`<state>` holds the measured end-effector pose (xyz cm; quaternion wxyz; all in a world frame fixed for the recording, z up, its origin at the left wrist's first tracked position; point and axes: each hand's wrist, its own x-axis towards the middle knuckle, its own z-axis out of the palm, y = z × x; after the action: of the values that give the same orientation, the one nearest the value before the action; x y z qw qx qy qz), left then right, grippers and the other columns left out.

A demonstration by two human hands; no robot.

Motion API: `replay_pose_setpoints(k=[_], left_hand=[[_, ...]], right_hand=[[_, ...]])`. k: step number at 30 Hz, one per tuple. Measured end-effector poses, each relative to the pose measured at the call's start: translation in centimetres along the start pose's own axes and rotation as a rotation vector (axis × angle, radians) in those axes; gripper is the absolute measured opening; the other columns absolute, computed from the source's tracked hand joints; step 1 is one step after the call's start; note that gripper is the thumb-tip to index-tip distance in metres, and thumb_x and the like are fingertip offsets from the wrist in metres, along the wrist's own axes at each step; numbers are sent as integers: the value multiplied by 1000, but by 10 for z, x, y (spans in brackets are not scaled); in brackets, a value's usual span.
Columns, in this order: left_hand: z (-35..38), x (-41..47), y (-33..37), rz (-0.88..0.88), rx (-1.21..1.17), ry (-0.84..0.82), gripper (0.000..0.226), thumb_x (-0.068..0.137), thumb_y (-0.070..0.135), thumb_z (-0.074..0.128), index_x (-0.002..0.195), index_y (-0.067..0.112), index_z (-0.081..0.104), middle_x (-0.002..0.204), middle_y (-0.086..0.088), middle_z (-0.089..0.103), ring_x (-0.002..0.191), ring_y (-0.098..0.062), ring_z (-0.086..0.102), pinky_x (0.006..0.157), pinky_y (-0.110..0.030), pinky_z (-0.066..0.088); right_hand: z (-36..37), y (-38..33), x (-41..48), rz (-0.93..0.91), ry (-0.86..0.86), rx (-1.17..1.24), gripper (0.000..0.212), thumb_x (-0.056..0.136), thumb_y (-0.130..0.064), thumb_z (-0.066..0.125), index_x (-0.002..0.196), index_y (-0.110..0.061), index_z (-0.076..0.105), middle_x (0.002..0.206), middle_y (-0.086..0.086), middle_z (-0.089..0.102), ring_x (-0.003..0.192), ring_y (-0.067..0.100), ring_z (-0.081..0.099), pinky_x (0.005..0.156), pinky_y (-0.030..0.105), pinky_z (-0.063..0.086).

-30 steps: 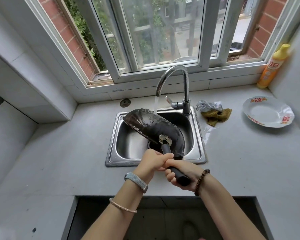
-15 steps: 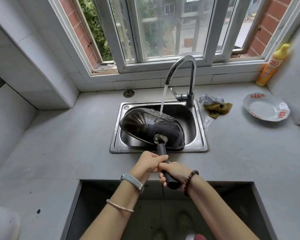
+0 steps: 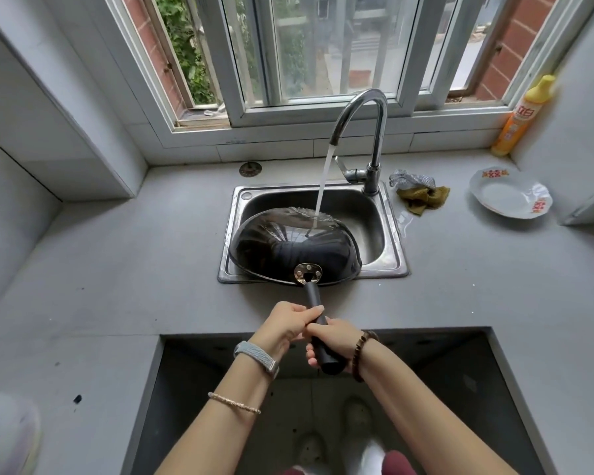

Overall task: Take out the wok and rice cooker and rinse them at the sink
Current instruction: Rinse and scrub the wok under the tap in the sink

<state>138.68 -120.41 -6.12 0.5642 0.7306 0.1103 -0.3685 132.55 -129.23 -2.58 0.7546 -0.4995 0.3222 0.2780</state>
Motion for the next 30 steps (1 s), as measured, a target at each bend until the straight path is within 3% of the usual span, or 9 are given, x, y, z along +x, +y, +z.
replay_pose_setpoints(k=[7, 11, 13, 15, 17, 20, 23, 25, 30], left_hand=[[-3, 1, -4, -17, -39, -25, 25, 89, 22, 68, 70, 6, 64, 41, 3, 57, 36, -7, 49, 42, -17, 41], [-4, 1, -8, -76, -110, -45, 17, 88, 22, 70, 84, 6, 66, 63, -5, 61, 52, -10, 56, 48, -21, 49], [-3, 1, -12, -108, -149, -58, 29, 88, 20, 70, 108, 0, 64, 65, -4, 62, 49, -5, 57, 40, -18, 48], [-3, 2, -15, -125, -160, -64, 26, 89, 15, 67, 108, -1, 61, 44, 3, 56, 32, 0, 48, 32, -13, 39], [-3, 1, -17, -165, -178, -83, 12, 91, 13, 64, 84, 5, 59, 32, 8, 44, 23, 0, 37, 28, -11, 32], [-3, 0, -20, -223, -222, -119, 34, 93, 16, 61, 61, 11, 51, 33, 7, 45, 25, -3, 38, 29, -14, 32], [1, 4, -19, -243, -306, -136, 19, 90, 17, 64, 74, 6, 64, 62, -3, 66, 39, -6, 47, 37, -15, 37], [5, 3, -16, -189, -321, -98, 12, 85, 14, 69, 88, 3, 67, 86, -12, 62, 40, -5, 43, 38, -14, 35], [9, -3, -7, -55, -290, -36, 13, 85, 8, 70, 92, -3, 66, 65, -8, 63, 37, -6, 54, 39, -16, 43]], right_hand=[[10, -3, -4, 24, 121, -152, 8, 95, -3, 43, 88, 0, 46, 65, 13, 50, 44, 16, 50, 39, 18, 45], [16, -4, 3, 17, 294, -592, 8, 91, -11, 49, 93, -3, 51, 68, 13, 59, 61, 26, 59, 65, 35, 53], [20, 1, 10, -11, 387, -919, 26, 88, -16, 56, 114, -13, 58, 87, 8, 65, 84, 27, 65, 78, 37, 54], [25, 7, 15, -23, 515, -1071, 42, 87, -25, 62, 128, -16, 55, 117, 4, 63, 110, 24, 61, 86, 34, 49], [26, 14, 18, -18, 574, -1017, 43, 86, -29, 65, 126, -17, 56, 125, 3, 59, 117, 22, 57, 88, 32, 47], [24, 19, 19, -24, 577, -950, 39, 84, -28, 64, 122, -19, 58, 125, 5, 60, 115, 24, 58, 90, 33, 47], [22, 20, 19, -61, 555, -954, 39, 88, -24, 58, 126, -18, 52, 128, 7, 56, 118, 27, 55, 96, 37, 47], [19, 19, 19, -70, 536, -957, 47, 89, -23, 57, 134, -14, 46, 131, 10, 53, 120, 29, 54, 99, 38, 47], [16, 1, 8, -105, 448, -1031, 53, 86, -21, 55, 137, -9, 46, 127, 15, 57, 114, 30, 58, 94, 34, 50]])
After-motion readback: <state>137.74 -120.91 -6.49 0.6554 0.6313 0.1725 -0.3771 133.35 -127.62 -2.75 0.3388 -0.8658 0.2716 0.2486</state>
